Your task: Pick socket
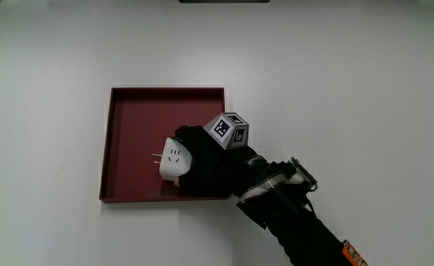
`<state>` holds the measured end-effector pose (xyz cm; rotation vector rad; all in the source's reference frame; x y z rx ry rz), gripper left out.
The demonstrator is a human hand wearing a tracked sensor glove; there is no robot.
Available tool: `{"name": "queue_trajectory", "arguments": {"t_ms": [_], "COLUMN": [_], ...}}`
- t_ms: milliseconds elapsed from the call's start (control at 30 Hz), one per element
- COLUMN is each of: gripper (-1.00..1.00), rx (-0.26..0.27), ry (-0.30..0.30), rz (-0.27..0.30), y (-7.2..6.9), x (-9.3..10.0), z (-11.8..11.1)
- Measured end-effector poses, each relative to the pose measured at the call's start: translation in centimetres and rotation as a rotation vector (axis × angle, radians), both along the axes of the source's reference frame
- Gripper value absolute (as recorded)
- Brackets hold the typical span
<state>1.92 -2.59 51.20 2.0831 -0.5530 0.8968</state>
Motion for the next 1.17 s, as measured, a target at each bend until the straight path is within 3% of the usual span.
{"name": "queue_trajectory", "arguments": {"t_ms": [200,600,633,867,900,1000,1033,1067,1133,1167], "gripper": [1.0,1.0,1.0,1.0,1.0,1.0,1.0,1.0,1.0,1.0], "rx": [0.012,0.056,0.013,0.059,0.032,0.037,0.037,0.014,0.021,0.049], "ry": [-0.014,-0.101,-0.159,-0.289,-0.328,-0.262,-0.32,-0.312,-0.302,-0.194], "rz": [0.001,-0.01,-0.025,-0.016,-0.001,0.026,0.031,0.048,0.064,0.063], "y": [-0.1,-0.9,-1.1,-1.7,-1.8,-1.9,-2.0,-2.0,-2.2,-2.2], "x": [0.4,2.3,2.6,4.8,5.2,6.4,6.7,7.1,7.9,8.4], "z": [-0.1,-4.8,-4.2,-5.7,-6.0,-7.6,-7.4,-7.8,-8.0,-8.9]}}
